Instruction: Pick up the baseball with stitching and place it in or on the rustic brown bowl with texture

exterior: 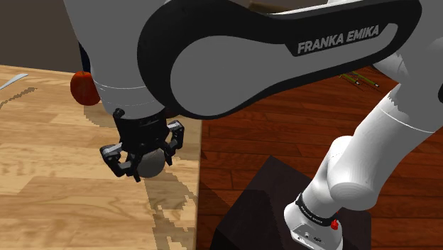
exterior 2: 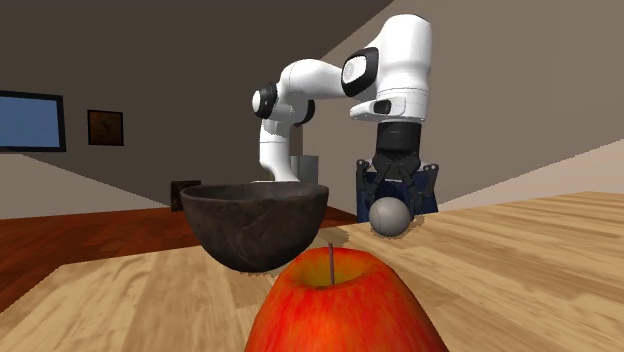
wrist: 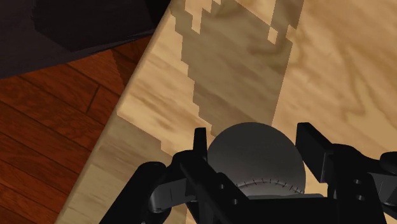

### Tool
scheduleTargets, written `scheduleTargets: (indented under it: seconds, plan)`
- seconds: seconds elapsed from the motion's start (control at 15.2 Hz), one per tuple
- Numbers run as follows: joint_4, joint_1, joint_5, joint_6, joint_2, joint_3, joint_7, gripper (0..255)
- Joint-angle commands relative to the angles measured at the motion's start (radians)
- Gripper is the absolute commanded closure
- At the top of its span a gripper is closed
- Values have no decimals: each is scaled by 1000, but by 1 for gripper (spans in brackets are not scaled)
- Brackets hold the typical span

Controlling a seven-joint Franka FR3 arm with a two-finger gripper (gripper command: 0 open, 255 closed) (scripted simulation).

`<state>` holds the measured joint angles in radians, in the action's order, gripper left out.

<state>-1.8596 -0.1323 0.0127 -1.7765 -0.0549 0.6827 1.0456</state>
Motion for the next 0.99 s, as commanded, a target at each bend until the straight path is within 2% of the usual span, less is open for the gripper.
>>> scheduleTargets:
  seconds: [0.0,0.86,0.92]
  plan:
    - [12,0,0,13,1,0,-1,255]
    - [205,-1,11,191,19,3,2,255]
    - [192,-1,10,178,18,2,2,255]
